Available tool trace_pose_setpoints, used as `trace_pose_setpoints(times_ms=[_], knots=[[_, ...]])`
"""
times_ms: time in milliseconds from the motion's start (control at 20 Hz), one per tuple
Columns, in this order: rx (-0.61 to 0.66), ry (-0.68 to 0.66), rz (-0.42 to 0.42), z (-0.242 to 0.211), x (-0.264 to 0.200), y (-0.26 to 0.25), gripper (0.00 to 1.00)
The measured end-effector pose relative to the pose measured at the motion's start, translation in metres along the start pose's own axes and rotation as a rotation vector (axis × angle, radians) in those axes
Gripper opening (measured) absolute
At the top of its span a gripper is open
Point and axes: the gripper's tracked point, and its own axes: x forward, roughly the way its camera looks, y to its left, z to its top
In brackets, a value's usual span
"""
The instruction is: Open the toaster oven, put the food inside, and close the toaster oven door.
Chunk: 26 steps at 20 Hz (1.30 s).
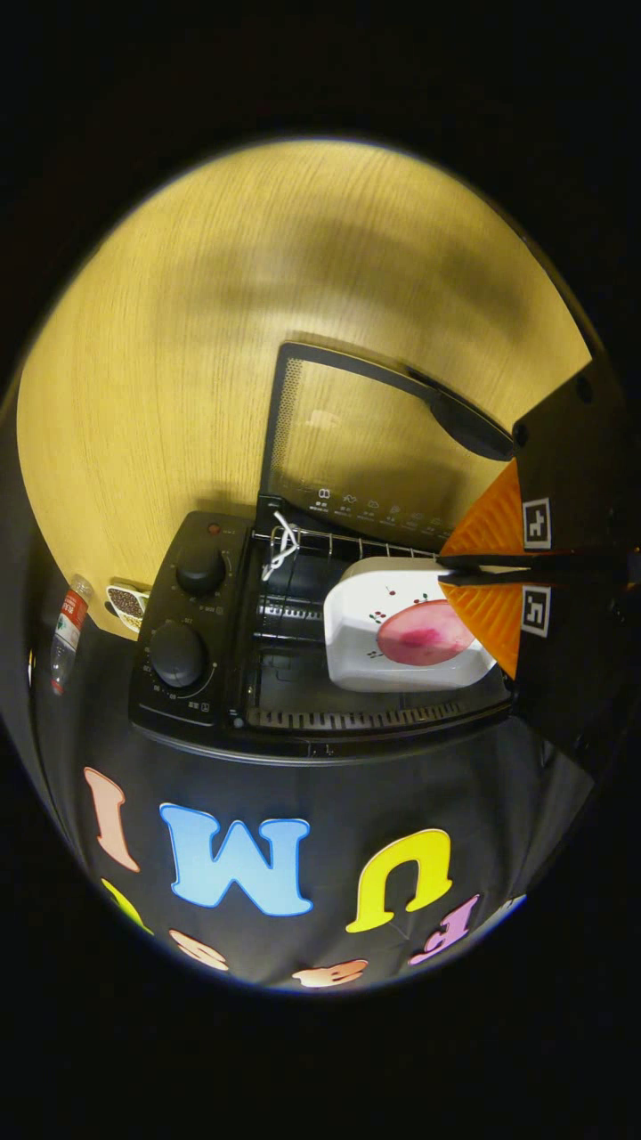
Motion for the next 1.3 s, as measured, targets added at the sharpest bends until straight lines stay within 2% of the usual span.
trace_pose_setpoints(times_ms=[450,800,950,1050,1300], knots=[[0.129,-0.123,0.005,0.01,0.033,0.017,0.01],[0.131,-0.111,-0.002,-0.001,0.052,0.015,0.02],[0.133,-0.091,0.042,-0.003,0.05,0.025,0.06],[0.125,-0.078,0.076,-0.005,0.047,0.032,0.2],[0.034,-0.01,0.141,-0.022,0.023,0.044,0.98]])
